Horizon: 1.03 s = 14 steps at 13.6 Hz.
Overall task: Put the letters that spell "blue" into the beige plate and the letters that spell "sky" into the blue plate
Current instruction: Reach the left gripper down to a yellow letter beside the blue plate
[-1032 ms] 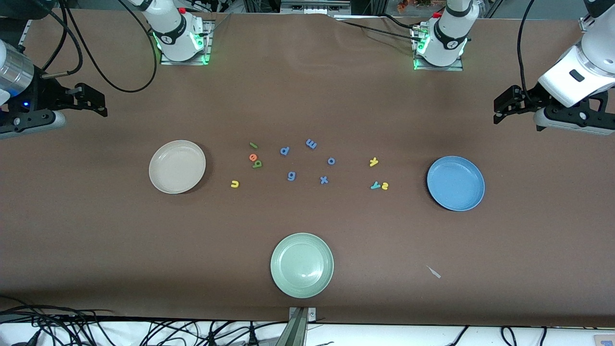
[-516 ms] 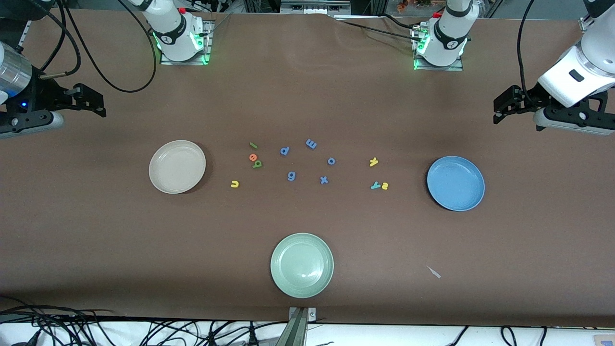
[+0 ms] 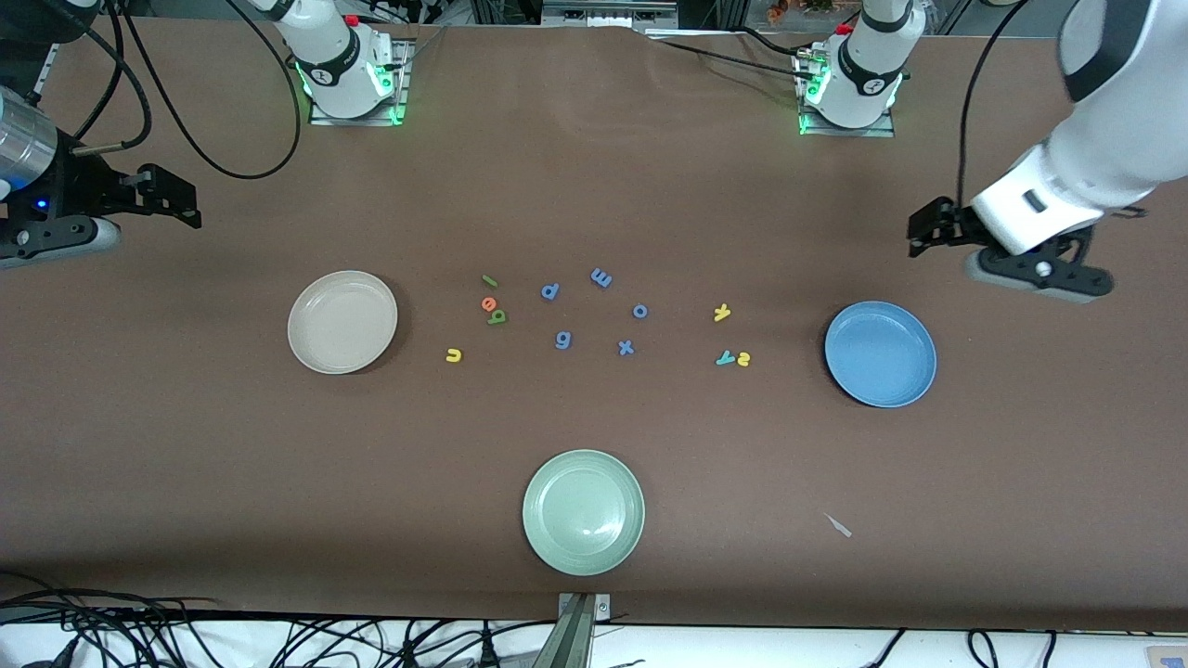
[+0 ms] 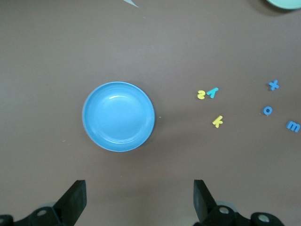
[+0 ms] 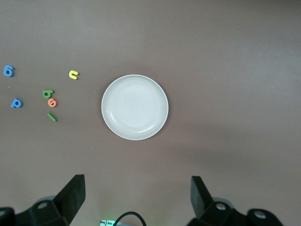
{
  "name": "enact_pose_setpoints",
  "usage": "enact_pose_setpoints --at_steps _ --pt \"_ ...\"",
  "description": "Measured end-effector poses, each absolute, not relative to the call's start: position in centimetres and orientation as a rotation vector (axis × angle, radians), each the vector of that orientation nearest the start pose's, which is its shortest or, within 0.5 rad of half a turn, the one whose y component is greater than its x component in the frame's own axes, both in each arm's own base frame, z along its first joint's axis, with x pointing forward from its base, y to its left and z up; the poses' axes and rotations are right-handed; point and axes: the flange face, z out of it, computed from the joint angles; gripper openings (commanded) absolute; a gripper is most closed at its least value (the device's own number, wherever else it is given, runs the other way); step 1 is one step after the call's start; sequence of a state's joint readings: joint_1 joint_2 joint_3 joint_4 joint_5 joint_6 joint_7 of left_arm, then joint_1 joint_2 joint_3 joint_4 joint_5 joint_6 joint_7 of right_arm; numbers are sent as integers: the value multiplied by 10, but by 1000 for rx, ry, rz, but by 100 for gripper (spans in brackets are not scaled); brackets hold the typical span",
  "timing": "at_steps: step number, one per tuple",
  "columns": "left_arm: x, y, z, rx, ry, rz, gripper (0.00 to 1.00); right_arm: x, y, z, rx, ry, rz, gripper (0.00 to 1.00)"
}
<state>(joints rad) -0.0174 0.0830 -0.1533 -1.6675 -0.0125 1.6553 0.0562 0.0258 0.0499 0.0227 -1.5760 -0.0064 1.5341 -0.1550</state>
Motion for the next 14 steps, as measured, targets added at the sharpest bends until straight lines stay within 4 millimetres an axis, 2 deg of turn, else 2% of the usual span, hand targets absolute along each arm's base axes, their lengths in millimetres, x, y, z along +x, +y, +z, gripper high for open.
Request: enact_pose_setpoints --at_steps 4,8,12,14 --pt "588 -128 487 -3132 440 279 100 564 21 590 -3123 -305 146 100" --pt "598 -177 437 -3113 561 381 100 566 20 586 -3122 -300 157 100" --pt "603 -216 392 -3096 680 411 100 569 22 578 -3119 -307 183 99" --pt "608 -227 365 -3080 825 398 100 571 25 575 -3117 -317 192 99"
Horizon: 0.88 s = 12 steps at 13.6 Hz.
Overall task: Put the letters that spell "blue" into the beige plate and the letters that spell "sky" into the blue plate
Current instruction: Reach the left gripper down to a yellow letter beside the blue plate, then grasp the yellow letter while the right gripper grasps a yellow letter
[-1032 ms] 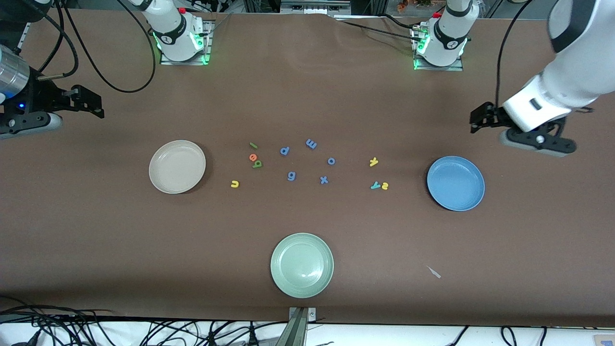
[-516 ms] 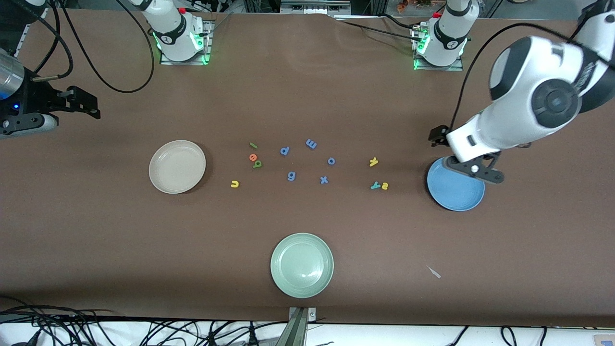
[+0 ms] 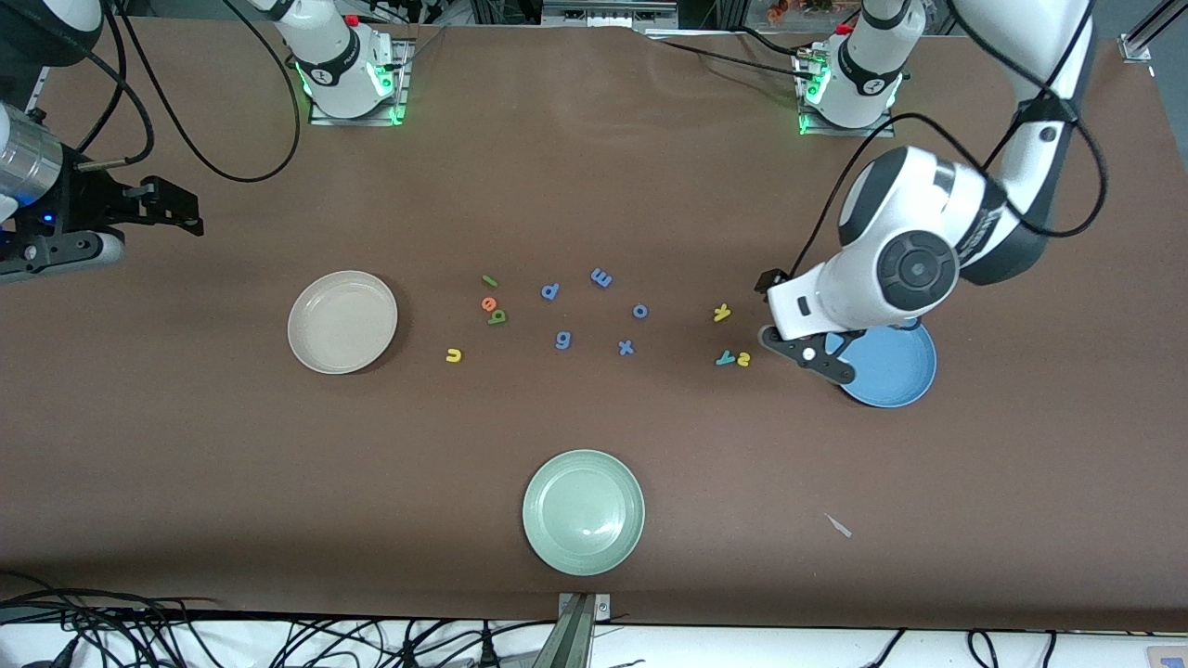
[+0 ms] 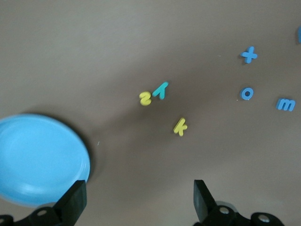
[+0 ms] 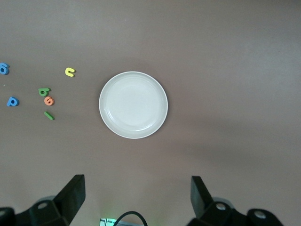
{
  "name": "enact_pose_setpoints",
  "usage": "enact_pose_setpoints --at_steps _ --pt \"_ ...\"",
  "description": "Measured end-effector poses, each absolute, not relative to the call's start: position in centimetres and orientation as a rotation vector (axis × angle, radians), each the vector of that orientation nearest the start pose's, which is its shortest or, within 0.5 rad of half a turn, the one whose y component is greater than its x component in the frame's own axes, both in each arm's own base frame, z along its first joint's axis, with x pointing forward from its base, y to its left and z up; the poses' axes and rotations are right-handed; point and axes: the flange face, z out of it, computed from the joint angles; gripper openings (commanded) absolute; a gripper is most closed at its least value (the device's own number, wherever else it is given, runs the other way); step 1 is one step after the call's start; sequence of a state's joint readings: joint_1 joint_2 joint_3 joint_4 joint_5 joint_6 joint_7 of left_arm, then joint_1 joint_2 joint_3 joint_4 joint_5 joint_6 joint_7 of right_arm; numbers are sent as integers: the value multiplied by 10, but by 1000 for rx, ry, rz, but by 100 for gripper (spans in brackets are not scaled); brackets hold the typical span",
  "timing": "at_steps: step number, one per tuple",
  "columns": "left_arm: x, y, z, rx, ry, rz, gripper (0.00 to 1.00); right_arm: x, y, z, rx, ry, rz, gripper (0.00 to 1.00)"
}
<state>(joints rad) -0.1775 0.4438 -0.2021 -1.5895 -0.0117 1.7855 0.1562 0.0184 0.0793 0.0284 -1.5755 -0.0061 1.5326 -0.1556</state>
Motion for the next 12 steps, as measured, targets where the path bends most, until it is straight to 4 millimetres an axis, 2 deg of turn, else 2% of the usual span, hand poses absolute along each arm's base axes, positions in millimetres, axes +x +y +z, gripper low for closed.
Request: enact_pose_setpoints --at_steps 2,6,9,12 --pt "616 -228 332 -3060 963 405 100 574 28 566 -3113 -322 214 99" --pt "616 -232 268 -2993 1065 381 100 586 41 541 -3099 -355 255 99" --pt "601 -242 239 -2979 1105 325 100 602 74 511 -3105 -352 213 99" --pt "585 -248 214 -2987 1103 278 99 610 110 461 -3108 -299 183 99"
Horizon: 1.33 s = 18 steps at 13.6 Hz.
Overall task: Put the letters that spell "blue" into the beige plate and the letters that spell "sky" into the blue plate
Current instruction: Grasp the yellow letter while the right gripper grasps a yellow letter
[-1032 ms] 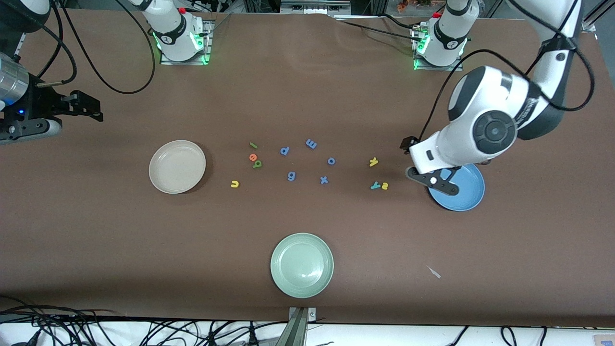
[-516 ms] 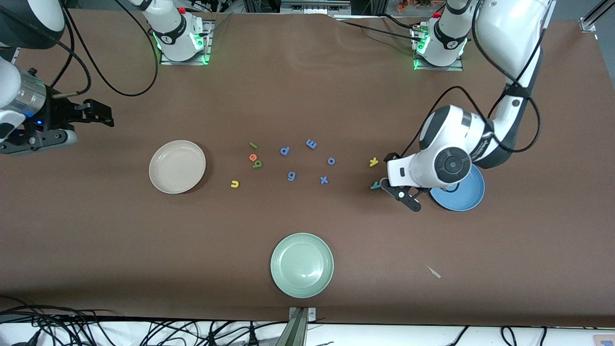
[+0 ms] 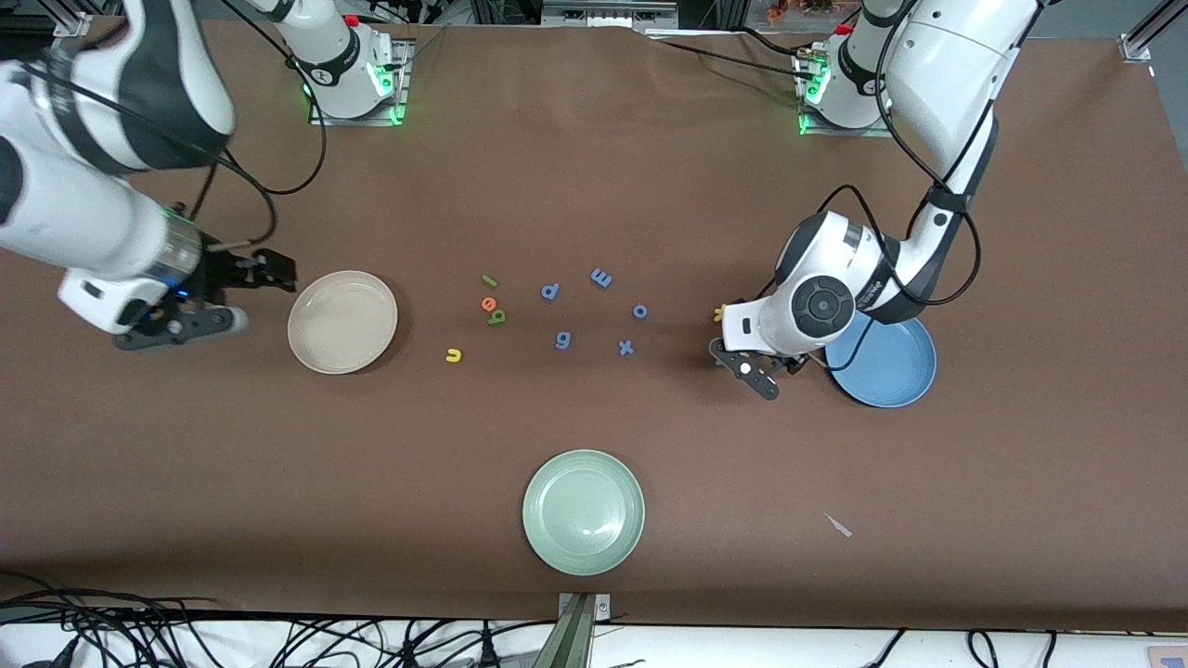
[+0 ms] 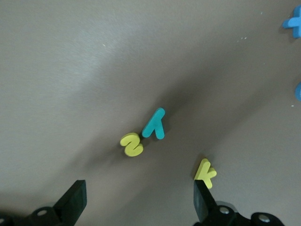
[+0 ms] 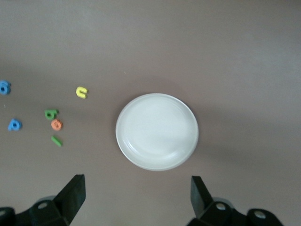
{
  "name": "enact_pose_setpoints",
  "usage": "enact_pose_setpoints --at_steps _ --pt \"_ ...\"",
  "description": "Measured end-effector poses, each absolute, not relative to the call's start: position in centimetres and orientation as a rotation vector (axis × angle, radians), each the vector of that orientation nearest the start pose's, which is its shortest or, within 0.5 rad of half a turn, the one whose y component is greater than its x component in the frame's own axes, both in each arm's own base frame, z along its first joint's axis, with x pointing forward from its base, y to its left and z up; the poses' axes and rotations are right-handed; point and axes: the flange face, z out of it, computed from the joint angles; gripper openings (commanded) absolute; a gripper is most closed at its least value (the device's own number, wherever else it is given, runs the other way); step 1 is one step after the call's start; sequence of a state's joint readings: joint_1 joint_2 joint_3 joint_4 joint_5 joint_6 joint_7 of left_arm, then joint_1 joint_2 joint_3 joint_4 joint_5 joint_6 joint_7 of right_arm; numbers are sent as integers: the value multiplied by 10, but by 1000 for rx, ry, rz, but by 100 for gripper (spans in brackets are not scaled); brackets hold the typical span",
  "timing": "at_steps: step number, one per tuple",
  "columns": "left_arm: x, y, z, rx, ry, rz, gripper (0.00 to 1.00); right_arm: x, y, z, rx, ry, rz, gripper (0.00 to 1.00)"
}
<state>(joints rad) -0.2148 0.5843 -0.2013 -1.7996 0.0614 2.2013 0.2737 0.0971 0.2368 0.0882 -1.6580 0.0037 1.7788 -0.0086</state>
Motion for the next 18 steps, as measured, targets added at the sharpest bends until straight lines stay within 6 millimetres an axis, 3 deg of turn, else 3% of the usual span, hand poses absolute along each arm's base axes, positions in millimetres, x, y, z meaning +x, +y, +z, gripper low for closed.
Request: enact_pose_setpoints --at_steps 4,10,12,18 --pt "572 -253 195 -2961 1089 263 86 597 174 382 -3087 -180 39 98" --pt "574 -260 182 -2949 1048 183 79 589 257 300 -3083 145 -71 97" --pt "574 -258 175 -2950 1046 183 73 592 265 273 -3063 226 -61 97" --pt "581 -256 172 -2919 1067 127 30 591 274 218 -3054 284 -49 97"
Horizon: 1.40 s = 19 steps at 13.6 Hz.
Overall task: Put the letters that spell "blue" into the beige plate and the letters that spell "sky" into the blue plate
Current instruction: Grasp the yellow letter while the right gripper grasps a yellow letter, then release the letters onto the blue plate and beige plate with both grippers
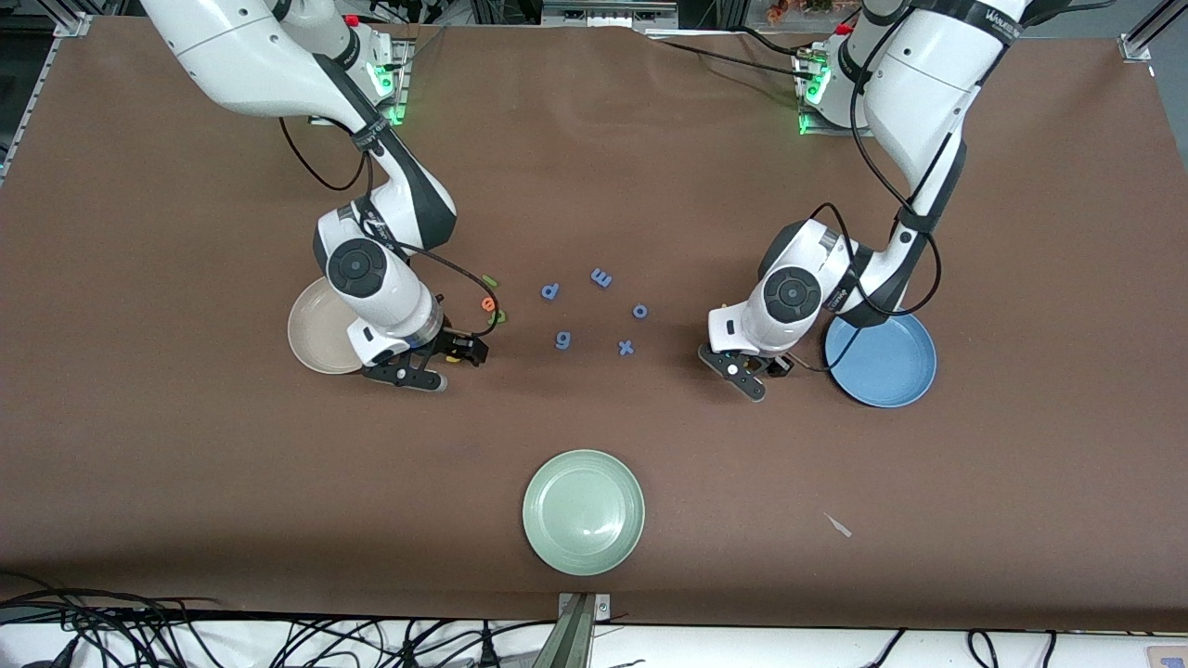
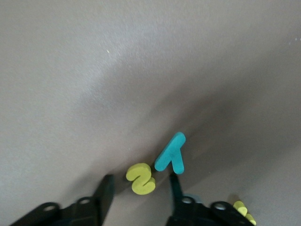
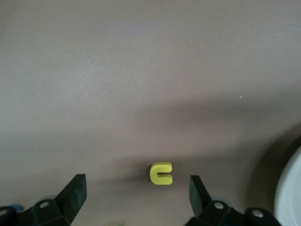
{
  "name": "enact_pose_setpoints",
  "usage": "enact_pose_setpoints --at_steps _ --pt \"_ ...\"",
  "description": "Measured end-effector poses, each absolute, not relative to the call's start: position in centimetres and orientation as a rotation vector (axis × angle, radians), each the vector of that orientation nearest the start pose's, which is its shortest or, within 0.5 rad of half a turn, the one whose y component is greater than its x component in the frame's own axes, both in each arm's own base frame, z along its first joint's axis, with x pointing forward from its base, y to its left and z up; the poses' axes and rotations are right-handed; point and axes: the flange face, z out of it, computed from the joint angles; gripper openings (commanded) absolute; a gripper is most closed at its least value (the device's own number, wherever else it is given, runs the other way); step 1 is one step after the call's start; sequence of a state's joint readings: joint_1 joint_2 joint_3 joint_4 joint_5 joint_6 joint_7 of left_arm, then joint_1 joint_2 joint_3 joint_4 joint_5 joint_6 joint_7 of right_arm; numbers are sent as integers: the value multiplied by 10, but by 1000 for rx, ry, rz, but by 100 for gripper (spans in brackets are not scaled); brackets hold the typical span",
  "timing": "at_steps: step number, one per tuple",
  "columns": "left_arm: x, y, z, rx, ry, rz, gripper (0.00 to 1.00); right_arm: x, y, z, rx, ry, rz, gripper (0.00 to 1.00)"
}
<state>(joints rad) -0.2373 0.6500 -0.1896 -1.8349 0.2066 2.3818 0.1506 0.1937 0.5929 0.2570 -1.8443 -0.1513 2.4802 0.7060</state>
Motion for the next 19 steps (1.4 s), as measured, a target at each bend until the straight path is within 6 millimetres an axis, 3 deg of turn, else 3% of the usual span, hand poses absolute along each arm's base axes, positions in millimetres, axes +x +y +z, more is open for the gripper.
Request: enact_pose_setpoints --at_steps 3,5,8,10,12,14,17,19 --pt "583 -256 173 -2920 1066 119 9 581 275 193 -3052 249 -64 92" --pt "585 -256 174 -2921 1064 114 9 571 273 178 -3057 225 -64 87" --pt "595 -249 188 -2921 1038 104 8 567 271 171 -3062 221 -58 65" --pt "605 -232 218 -2911 990 144 9 568 270 172 -3062 220 -61 43" --pt "609 -208 254 -2876 942 199 9 569 269 174 -3062 221 -67 31" --pt "614 -178 275 -2808 921 217 9 569 268 175 -3063 224 -71 21" --pt "625 -111 266 -2730 934 267 10 571 266 180 -3072 222 -70 20" --pt "630 -63 244 -2755 933 283 14 572 259 185 -3106 192 -40 20"
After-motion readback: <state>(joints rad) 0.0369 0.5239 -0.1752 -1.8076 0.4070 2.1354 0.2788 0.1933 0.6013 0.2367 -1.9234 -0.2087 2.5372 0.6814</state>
